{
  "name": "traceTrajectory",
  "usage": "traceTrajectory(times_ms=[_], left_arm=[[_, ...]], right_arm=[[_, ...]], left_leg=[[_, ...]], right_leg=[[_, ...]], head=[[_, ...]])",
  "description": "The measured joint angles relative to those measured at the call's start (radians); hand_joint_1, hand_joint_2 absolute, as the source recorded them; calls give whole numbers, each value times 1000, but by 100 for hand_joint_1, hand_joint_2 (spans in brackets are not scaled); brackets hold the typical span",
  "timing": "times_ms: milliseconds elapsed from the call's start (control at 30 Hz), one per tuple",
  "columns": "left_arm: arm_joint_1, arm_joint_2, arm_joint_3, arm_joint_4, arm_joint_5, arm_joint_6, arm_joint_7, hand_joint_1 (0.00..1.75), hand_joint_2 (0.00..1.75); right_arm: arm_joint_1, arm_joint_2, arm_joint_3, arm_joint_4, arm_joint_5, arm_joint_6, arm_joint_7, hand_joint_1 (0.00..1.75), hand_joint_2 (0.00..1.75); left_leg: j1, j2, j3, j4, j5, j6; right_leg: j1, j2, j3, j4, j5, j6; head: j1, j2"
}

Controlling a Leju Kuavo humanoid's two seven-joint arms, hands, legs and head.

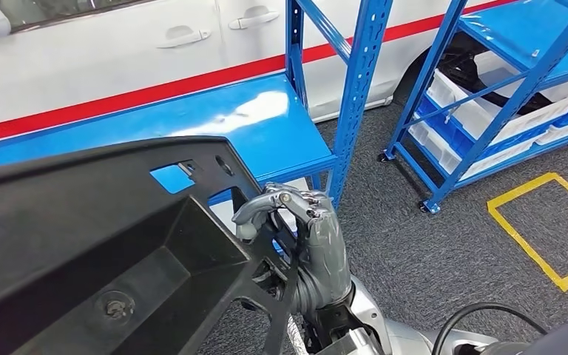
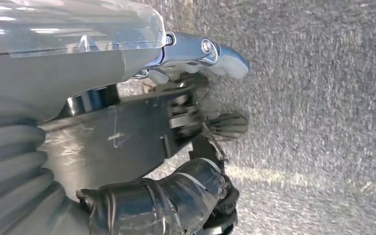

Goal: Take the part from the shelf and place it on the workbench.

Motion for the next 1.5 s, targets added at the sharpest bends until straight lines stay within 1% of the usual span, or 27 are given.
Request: traceTrajectory(times_ms=[67, 133, 167, 267, 300, 333, 367, 433, 467, 500, 567, 633, 667, 733, 800, 833, 900, 967, 1033, 1067, 1167, 1233, 1300, 1333, 1400, 1433, 1500], left_arm=[[-1, 6, -2, 0, -3, -2, 6, 0, 175], [2, 8, -3, 0, -3, -4, 8, 0, 175], [3, 9, -4, 0, -5, -5, 9, 0, 175], [3, 8, -6, 0, -15, -6, 12, 0, 175], [4, 7, -7, 0, -19, -4, 13, 0, 175], [6, 6, -8, 0, -22, -2, 13, 0, 175], [8, 6, -8, 0, -23, 0, 13, 0, 175], [13, 7, -8, 0, -24, 4, 10, 0, 175], [14, 11, -9, 0, -23, 6, 9, 0, 175], [16, 12, -9, 0, -22, 7, 7, 0, 175], [19, 17, -11, 1, -20, 10, 5, 0, 175], [25, 17, -13, 1, -20, 11, 8, 0, 175], [28, 17, -15, 1, -20, 11, 12, 0, 175], [31, 18, -20, 2, -20, 12, 20, 0, 175], [31, 18, -24, 2, -17, 14, 23, 0, 175], [31, 19, -24, 2, -15, 11, 23, 0, 175], [30, 20, -26, 2, -15, -3, 25, 0, 175], [28, 23, -28, 2, -17, -16, 29, 0, 175], [21, 26, -29, 2, -21, -19, 30, 0, 175], [19, 28, -30, 2, -22, -19, 31, 0, 175], [18, 29, -33, 2, -24, -17, 34, 0, 175], [20, 29, -36, 2, -23, -15, 37, 0, 175], [21, 27, -37, 2, -23, -14, 43, 0, 175], [22, 25, -37, 2, -23, -14, 47, 0, 175], [24, 24, -39, 2, -24, -16, 52, 0, 175], [25, 23, -39, 2, -24, -16, 53, 0, 175], [25, 24, -40, 2, -24, -16, 54, 0, 175]], right_arm=[[4, 1, 0, 0, -26, 0, -16, 175, 175], [11, 2, 0, 0, -58, 0, -38, 175, 175], [16, 3, 0, 0, -74, 0, -50, 175, 175], [40, 8, -3, 0, -121, 0, -89, 175, 175], [52, 10, -5, 0, -136, 0, -102, 175, 175], [65, 13, -8, -1, -151, 0, -114, 175, 175], [75, 14, -12, -2, -164, 0, -126, 175, 175], [87, 14, -20, -2, -191, 0, -145, 175, 175], [90, 15, -23, -3, -205, 0, -153, 175, 175], [94, 17, -25, -3, -220, 0, -161, 175, 175], [102, 22, -29, -3, -248, 0, -179, 175, 175], [108, 27, -32, -2, -269, 0, -195, 175, 175], [110, 29, -33, -2, -277, 0, -202, 175, 175], [117, 36, -38, -1, -293, 0, -218, 175, 175], [125, 43, -43, -1, -308, 0, -232, 175, 175], [128, 45, -43, 0, -312, 0, -236, 175, 175], [132, 48, -44, 1, -315, 0, -238, 175, 175], [135, 54, -45, 1, -313, 0, -238, 175, 175], [138, 58, -47, 1, -309, 0, -238, 175, 175], [139, 60, -48, 1, -307, 0, -238, 175, 175], [143, 61, -51, 0, -301, 0, -234, 175, 175], [145, 61, -53, 0, -290, 0, -225, 175, 175], [147, 61, -55, 0, -277, 0, -214, 175, 175], [148, 61, -55, 0, -273, 0, -211, 175, 175], [149, 61, -55, 0, -271, 0, -206, 175, 175], [150, 61, -55, 0, -271, 0, -205, 175, 175], [151, 61, -56, 0, -270, 0, -205, 175, 175]], left_leg=[[-7, 1, 39, -79, -13, 11], [-5, 1, 36, -108, 19, 16], [-2, 3, 32, -122, 38, 19], [5, 6, -5, -126, 77, 19], [6, 7, -23, -118, 85, 17], [9, 9, -43, -107, 91, 13], [13, 11, -64, -93, 96, 8], [23, 13, -109, -56, 101, -6], [24, 13, -133, -33, 101, -13], [23, 12, -151, -10, 100, -20], [18, 7, -175, 20, 103, -29], [23, 4, -190, 33, 102, -35], [26, 4, -200, 47, 81, -39], [30, 2, -222, 121, -8, -44], [30, 1, -238, 230, -91, -42], [29, 1, -235, 270, -100, -37], [22, 0, -189, 268, -54, -26], [8, 0, -84, 149, -13, -9], [-2, 0, 17, 0, -27, 5], [-6, 0, 40, -46, -36, 8], [-4, 0, 39, -104, 7, 15], [3, -2, 26, -133, 43, 18], [5, -5, 1, -132, 65, 18], [6, -7, -12, -127, 74, 15], [11, -14, -46, -108, 88, 7], [15, -19, -65, -93, 92, 1], [20, -33, -108, -52, 94, -12]], right_leg=[[-6, -5, 0, -13, 22, 9], [-7, -5, -3, -26, 31, 17], [-6, -2, -8, -18, 11, 20], [-9, 3, -38, 115, -127, 34], [-12, 3, -47, 175, -154, 40], [-15, 3, -47, 218, -153, 48], [-20, 3, -36, 235, -132, 55], [-33, 3, 28, 173, -87, 75], [-36, 4, 70, 118, -95, 87], [-39, 5, 98, 74, -111, 88], [-37, 7, 113, 42, -140, 71], [-36, 3, 90, 51, -129, 40], [-34, 2, 79, 51, -120, 30], [-27, 2, 57, 46, -97, 13], [-18, 2, 31, 42, -72, 6], [-13, 1, 16, 41, -61, 4], [-8, 1, -11, 42, -40, 1], [-7, 1, -29, 40, -19, 2], [-10, -1, -33, 30, 4, 7], [-13, -2, -33, 20, 17, 11], [-14, -3, -32, -9, 41, 24], [-10, 1, -42, 31, -29, 29], [-9, 2, -59, 134, -118, 36], [-10, 2, -66, 190, -127, 40], [-13, 3, -51, 240, -79, 49], [-17, 7, -21, 217, -49, 54], [-26, 38, 67, 104, -62, 63]], head=[[-5, 0], [-11, 0], [-14, 0], [-20, 0], [-21, 0], [-22, 0], [-22, 0], [-22, 0], [-20, 0], [-21, 0], [-27, 0], [-37, 0], [-39, 0], [-46, -1], [-52, -1], [-55, -1], [-57, -1], [-57, -1], [-57, -1], [-57, -1], [-58, -1], [-58, -1], [-58, -1], [-58, -1], [-58, -1], [-58, -1], [-57, -1]])
